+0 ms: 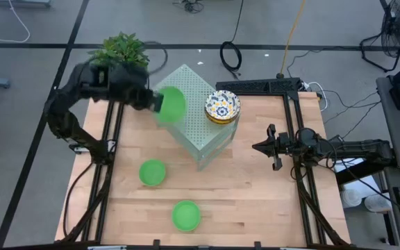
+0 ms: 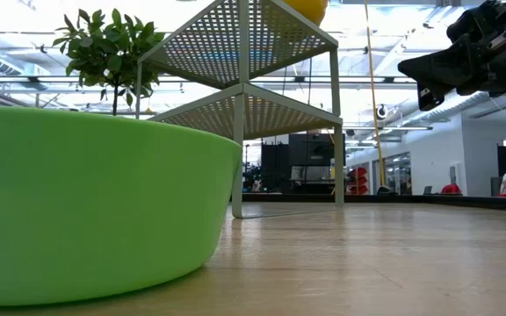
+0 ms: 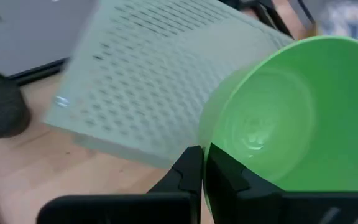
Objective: Pick & Place Mini bowls
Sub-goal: Put the bottom left green bowl on the shelf, then stack the top green bowl on the green bowl on the shelf
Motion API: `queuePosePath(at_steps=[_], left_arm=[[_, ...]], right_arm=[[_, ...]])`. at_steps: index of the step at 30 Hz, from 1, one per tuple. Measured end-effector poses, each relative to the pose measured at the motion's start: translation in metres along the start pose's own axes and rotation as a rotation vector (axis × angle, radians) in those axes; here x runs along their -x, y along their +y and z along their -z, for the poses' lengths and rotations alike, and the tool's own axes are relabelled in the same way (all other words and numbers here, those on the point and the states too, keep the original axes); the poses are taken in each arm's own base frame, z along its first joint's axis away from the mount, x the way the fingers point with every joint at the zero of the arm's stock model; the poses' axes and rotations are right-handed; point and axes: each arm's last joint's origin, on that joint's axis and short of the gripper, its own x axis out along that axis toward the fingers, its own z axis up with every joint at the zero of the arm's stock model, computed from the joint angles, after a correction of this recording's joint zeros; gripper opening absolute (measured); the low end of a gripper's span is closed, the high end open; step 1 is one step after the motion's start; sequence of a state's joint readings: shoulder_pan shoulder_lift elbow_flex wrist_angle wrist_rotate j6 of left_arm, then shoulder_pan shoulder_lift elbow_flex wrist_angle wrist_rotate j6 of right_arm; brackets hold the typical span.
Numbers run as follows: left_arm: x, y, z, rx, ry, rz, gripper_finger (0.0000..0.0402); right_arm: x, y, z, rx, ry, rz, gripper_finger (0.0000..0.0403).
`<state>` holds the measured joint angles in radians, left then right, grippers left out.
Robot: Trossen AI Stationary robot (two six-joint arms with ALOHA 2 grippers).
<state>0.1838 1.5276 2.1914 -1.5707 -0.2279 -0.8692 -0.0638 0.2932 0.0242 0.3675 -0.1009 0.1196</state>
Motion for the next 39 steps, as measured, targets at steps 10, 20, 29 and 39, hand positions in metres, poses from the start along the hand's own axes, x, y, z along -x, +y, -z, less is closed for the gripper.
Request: queuePosePath(at_steps=[10,20,29,39], left_arm=[[-0.036,0.027,-0.040,0.169,0.055,-0.083,0.0012],[-0.080,0.023,-0.052,0.140,0.158,-0.128,0.0019],[-0.084,0.025,-0.055,0.047,0.169,-0.129,0.0023],[-0.083,0.029,-0.058,0.003,0.157,-0.133,0.0153]], right_arm=[[0.000,0.000,0.002,0.003,0.016,0.002,0.0000],[0.000,0.000,0.002,0.005,0.021,0.002,0.0000],[0.000,0.000,0.002,0.005,0.022,0.002,0.0000],[0.000,0.000,0.002,0.005,0.022,0.002,0.0000]])
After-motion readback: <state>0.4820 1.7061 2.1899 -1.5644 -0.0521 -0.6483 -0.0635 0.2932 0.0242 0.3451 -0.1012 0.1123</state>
